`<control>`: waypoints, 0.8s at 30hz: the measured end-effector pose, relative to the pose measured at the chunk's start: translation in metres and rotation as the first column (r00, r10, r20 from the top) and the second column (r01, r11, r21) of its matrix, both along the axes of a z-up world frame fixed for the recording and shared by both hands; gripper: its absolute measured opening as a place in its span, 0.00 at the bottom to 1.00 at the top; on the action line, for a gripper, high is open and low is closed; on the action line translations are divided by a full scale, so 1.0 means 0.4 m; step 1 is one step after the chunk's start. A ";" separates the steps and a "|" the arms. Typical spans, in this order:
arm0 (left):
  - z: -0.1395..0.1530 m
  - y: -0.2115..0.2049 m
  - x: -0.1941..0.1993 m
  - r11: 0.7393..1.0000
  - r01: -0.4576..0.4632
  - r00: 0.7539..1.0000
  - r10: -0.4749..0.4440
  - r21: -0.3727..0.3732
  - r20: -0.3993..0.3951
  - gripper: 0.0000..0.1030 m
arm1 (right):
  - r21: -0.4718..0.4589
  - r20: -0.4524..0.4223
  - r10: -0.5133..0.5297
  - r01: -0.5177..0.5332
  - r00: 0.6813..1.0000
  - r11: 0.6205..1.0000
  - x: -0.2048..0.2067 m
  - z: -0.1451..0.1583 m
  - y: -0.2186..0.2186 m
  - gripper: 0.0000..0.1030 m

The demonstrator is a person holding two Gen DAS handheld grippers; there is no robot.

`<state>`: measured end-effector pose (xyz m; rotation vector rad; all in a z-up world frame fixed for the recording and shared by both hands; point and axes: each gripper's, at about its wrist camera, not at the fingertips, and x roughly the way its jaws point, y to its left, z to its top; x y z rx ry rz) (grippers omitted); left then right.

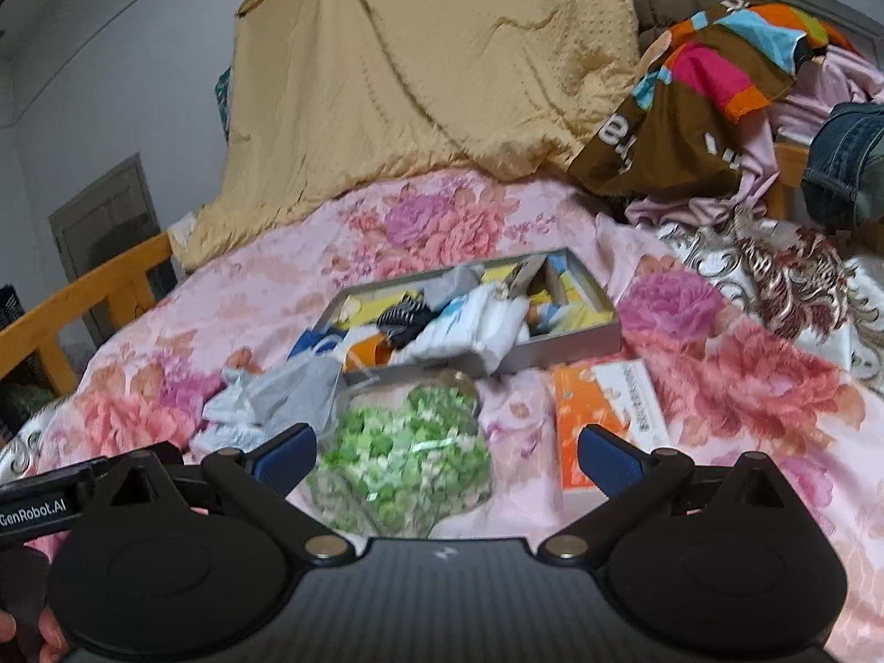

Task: Organize soft objects
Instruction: 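Withdraw both open tools from the tray back over the pile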

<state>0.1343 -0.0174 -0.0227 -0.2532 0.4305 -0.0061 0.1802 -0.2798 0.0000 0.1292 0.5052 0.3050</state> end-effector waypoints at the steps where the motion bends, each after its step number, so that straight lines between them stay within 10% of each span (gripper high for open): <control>1: -0.006 0.006 -0.004 1.000 -0.002 1.000 0.002 -0.003 -0.003 0.99 | -0.005 -0.008 0.002 -0.002 1.000 1.000 -0.001 -0.003 0.003 1.00; 24: -0.082 0.108 -0.010 0.998 -0.059 0.994 0.061 0.028 -0.094 0.99 | -0.129 -0.080 0.054 -0.065 0.995 0.990 0.015 -0.055 0.083 1.00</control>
